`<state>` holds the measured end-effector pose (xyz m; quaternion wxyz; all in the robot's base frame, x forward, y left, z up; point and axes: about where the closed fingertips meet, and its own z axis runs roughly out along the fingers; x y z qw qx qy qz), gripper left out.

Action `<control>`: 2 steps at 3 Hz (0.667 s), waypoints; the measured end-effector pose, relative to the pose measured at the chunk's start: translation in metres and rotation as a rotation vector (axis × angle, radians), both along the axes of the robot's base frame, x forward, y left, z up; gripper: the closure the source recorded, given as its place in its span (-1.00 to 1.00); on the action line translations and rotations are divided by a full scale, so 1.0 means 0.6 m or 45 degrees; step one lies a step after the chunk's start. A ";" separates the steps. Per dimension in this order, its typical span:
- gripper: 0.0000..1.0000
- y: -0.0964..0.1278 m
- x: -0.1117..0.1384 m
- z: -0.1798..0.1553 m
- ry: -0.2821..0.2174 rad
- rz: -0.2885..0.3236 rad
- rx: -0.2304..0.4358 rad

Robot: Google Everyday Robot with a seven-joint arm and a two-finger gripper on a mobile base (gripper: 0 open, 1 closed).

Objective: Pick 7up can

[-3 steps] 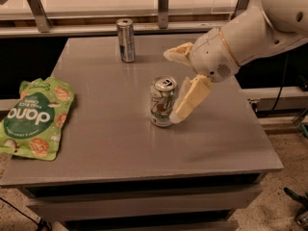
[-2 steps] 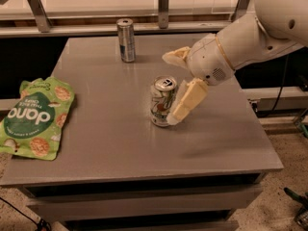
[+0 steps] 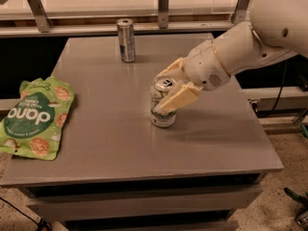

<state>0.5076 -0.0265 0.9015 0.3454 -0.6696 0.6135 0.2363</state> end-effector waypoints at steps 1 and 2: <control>0.30 0.002 -0.003 0.008 0.003 0.002 0.021; 0.77 -0.010 -0.008 0.051 -0.052 0.005 0.047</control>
Offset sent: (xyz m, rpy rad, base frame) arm -0.0061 -0.0196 0.0639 0.0647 -0.0982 -0.0008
